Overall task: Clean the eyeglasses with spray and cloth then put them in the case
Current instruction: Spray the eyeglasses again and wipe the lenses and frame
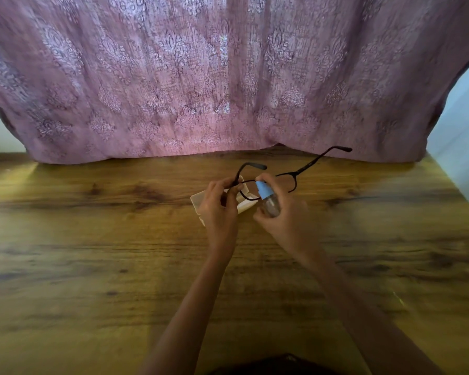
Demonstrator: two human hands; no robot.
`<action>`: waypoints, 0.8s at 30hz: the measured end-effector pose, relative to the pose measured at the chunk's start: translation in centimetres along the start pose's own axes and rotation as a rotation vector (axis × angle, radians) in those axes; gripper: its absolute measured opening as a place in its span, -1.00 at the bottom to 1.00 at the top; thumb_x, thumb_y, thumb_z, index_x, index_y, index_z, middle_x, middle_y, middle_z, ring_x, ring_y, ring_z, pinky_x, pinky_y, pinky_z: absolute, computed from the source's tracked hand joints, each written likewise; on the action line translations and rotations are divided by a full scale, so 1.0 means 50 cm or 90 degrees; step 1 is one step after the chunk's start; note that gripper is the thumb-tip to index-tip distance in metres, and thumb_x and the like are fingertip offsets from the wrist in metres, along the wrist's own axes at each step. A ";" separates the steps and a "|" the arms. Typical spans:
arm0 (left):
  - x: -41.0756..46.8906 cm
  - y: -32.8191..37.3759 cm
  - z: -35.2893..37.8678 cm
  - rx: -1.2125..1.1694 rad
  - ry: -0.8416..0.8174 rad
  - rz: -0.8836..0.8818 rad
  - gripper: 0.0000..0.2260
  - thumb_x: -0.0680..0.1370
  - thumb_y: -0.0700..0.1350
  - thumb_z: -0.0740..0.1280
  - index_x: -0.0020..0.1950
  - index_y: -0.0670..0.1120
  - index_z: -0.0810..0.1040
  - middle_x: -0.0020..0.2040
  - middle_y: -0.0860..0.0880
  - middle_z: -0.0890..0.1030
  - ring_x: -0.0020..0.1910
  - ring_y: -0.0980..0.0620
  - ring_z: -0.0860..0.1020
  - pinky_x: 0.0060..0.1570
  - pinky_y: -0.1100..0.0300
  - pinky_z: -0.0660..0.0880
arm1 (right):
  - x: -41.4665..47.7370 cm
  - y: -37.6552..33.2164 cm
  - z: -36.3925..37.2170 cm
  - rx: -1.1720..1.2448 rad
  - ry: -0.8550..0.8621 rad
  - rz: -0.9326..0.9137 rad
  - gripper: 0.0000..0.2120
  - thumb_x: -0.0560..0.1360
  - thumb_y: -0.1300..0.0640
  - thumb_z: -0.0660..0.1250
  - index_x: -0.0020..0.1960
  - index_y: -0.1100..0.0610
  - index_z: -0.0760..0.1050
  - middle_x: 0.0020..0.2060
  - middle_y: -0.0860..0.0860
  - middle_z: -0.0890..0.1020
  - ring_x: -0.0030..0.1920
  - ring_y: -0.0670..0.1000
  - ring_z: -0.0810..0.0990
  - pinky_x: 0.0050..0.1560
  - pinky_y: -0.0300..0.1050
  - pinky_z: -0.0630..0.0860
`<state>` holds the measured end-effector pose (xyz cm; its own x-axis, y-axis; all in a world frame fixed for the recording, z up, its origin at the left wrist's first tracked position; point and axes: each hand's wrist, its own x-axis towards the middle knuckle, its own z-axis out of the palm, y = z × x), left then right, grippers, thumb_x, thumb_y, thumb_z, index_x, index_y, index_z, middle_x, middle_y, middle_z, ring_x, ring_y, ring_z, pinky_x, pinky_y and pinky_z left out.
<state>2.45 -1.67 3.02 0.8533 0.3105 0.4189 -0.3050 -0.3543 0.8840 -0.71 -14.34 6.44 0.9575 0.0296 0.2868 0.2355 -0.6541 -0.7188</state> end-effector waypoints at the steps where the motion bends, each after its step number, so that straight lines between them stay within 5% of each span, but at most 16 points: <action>1: 0.000 0.000 0.000 -0.002 -0.001 0.002 -0.86 0.54 -0.28 0.36 0.07 -0.16 0.62 -0.05 0.01 0.61 -0.23 0.00 0.59 -0.29 0.35 0.46 | 0.000 0.002 0.002 -0.005 0.002 0.002 -0.40 0.42 0.22 0.45 0.41 -0.01 0.37 -0.27 -0.14 0.48 -0.39 -0.15 0.47 -0.32 -0.48 0.28; 9: 0.001 -0.003 -0.001 0.014 -0.007 0.026 -0.86 0.54 -0.28 0.35 0.08 -0.17 0.62 -0.05 0.04 0.60 -0.18 0.02 0.60 -0.23 0.30 0.52 | -0.002 0.000 0.003 -0.001 0.028 -0.033 -0.41 0.40 0.22 0.47 0.38 0.02 0.38 -0.30 -0.19 0.44 -0.28 -0.21 0.52 -0.37 -0.44 0.39; 13: 0.002 -0.003 -0.001 0.012 -0.005 0.015 -0.83 0.54 -0.32 0.32 0.07 -0.16 0.62 -0.06 0.05 0.59 -0.17 0.08 0.59 -0.21 0.07 0.60 | 0.001 -0.005 -0.001 -0.006 0.023 -0.042 -0.40 0.40 0.16 0.49 0.38 0.04 0.37 -0.31 -0.26 0.37 -0.22 -0.35 0.49 -0.26 -0.52 0.36; 19: 0.004 -0.001 -0.001 0.009 0.001 0.014 -0.84 0.53 -0.32 0.34 0.07 -0.16 0.62 -0.06 0.05 0.59 -0.18 0.08 0.58 -0.21 0.01 0.59 | -0.003 -0.008 0.006 -0.058 0.058 -0.049 -0.44 0.39 0.22 0.47 0.36 0.06 0.41 -0.42 -0.24 0.35 -0.46 -0.16 0.42 -0.36 -0.49 0.26; 24: 0.005 0.002 -0.003 0.011 -0.004 0.018 -0.83 0.53 -0.34 0.33 0.06 -0.18 0.62 -0.06 0.02 0.60 -0.19 0.12 0.56 -0.22 0.13 0.57 | 0.000 -0.013 0.005 -0.027 0.059 -0.042 -0.43 0.38 0.20 0.49 0.35 0.06 0.41 -0.39 -0.22 0.39 -0.45 -0.17 0.45 -0.39 -0.47 0.35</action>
<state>2.60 -1.50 3.24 0.8469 0.2949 0.4426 -0.3220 -0.3780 0.8680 -0.83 -13.74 6.75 0.9201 0.0045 0.3916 0.2884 -0.6844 -0.6696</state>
